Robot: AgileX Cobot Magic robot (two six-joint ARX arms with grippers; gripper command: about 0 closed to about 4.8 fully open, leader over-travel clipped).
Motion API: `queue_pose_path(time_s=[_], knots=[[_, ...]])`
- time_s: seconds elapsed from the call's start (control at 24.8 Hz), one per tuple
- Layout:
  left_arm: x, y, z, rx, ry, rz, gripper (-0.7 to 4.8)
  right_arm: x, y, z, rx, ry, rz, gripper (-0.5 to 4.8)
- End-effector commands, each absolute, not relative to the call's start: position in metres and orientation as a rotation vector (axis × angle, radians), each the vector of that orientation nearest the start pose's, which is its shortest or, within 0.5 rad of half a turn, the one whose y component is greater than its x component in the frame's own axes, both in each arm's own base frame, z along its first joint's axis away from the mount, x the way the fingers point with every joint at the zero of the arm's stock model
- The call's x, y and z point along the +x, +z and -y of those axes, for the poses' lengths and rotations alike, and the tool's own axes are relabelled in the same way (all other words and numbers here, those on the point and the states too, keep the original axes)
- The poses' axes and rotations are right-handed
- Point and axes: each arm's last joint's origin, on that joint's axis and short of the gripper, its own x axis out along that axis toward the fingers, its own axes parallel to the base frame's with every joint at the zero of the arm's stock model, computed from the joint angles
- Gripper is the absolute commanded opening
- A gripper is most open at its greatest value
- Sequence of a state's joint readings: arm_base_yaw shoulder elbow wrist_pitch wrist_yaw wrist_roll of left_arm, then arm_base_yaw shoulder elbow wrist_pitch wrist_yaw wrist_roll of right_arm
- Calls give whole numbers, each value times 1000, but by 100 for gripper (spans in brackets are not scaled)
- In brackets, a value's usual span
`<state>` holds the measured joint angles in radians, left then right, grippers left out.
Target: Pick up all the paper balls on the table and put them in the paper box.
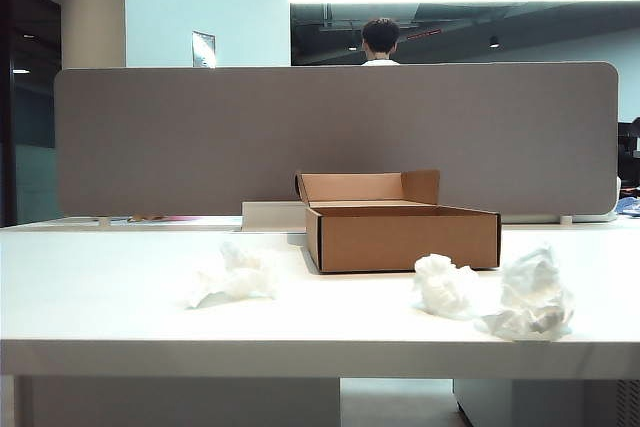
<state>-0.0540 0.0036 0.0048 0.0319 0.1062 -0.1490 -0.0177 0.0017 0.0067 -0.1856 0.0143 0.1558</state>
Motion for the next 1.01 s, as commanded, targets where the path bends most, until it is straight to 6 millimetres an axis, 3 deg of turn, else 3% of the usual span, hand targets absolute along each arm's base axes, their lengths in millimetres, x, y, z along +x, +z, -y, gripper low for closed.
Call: queue_pose_path(time_s=[0.04, 0.57, 0.81, 1.01], knots=[[96, 172, 11, -154, -245, 29, -6, 96, 148, 1, 205, -13, -169, -2], [90, 191, 12, -155, -284, -4, -6, 90, 164, -1, 229, 49, -213, -3], [88, 191, 14, -156, -366, -23, -6, 89, 169, -3, 361, 104, -215, -4], [84, 201, 14, -168, -393, -117, -6, 86, 196, -4, 361, 143, -186, -4]])
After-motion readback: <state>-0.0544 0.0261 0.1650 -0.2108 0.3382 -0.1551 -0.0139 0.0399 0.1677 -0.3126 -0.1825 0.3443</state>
